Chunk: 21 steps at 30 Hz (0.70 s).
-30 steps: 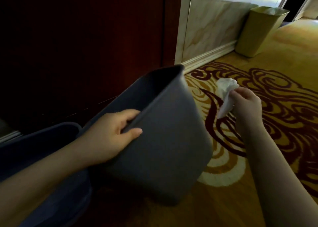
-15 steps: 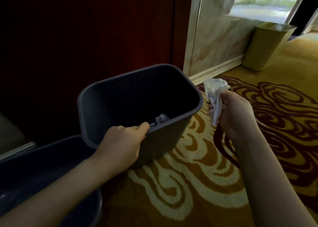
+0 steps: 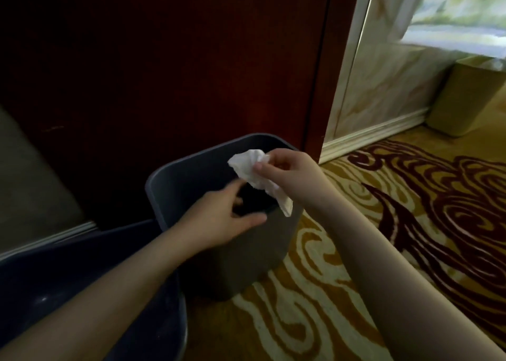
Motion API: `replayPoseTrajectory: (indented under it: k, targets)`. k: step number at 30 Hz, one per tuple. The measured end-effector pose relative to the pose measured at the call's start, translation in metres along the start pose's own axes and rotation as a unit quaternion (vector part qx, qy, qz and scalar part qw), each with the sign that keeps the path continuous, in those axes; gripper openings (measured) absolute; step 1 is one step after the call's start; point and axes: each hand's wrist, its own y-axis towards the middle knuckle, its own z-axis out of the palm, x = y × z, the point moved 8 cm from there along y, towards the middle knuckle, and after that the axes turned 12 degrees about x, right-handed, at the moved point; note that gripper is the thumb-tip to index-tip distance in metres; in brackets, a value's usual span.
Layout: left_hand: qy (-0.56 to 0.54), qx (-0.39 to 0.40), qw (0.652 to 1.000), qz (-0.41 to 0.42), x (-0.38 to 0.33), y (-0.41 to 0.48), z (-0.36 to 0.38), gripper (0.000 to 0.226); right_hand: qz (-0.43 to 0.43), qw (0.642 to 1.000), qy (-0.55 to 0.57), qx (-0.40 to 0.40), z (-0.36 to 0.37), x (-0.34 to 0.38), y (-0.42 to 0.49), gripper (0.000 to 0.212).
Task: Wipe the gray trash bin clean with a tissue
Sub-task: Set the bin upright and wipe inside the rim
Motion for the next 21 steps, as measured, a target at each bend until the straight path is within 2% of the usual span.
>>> replayPoseTrajectory:
  k: [1, 3, 5, 7, 11, 13, 14, 15, 17, 21]
  targets:
    - [-0.101, -0.025, 0.995, 0.005, 0.002, 0.002, -0.013, 0.078, -0.013, 1.0, -0.008, 0.016, 0.005, 0.005, 0.007, 0.025]
    - [-0.276, -0.075, 0.958, 0.035, 0.005, 0.006, -0.037, 0.078, -0.042, 0.998, -0.01, 0.048, 0.013, 0.014, 0.02, 0.024]
    - [-0.324, -0.11, 0.938, 0.055, 0.007, 0.011, -0.057, 0.056, -0.055, 0.996, -0.027, 0.057, 0.015, 0.018, 0.035, 0.022]
    - [-0.272, -0.141, 0.95, 0.061, 0.01, 0.013, -0.07, 0.028, -0.055, 0.995, -0.06, 0.056, 0.014, 0.015, 0.051, 0.018]
    - [-0.125, -0.194, 0.972, 0.035, 0.02, 0.019, -0.079, 0.009, -0.056, 0.977, -0.185, 0.093, 0.024, 0.005, 0.076, 0.008]
    - [-0.079, -0.156, 0.985, -0.018, 0.028, 0.03, -0.066, 0.018, -0.024, 0.964, -0.234, 0.127, 0.033, -0.005, 0.082, 0.007]
    - [-0.073, -0.117, 0.989, -0.056, 0.035, 0.035, -0.055, 0.015, 0.011, 0.958, -0.241, 0.153, 0.04, -0.013, 0.082, 0.01]
    - [-0.08, -0.077, 0.989, -0.099, 0.042, 0.038, -0.045, 0.012, 0.051, 0.951, -0.244, 0.185, 0.047, -0.023, 0.082, 0.016]
    - [-0.1, -0.035, 0.978, -0.18, 0.051, 0.036, -0.036, 0.031, 0.125, 0.928, -0.248, 0.25, 0.057, -0.037, 0.078, 0.037]
    - [-0.095, -0.002, 0.967, -0.235, 0.04, 0.017, -0.058, 0.046, 0.189, 0.885, -0.285, 0.317, 0.049, -0.031, 0.069, 0.063]
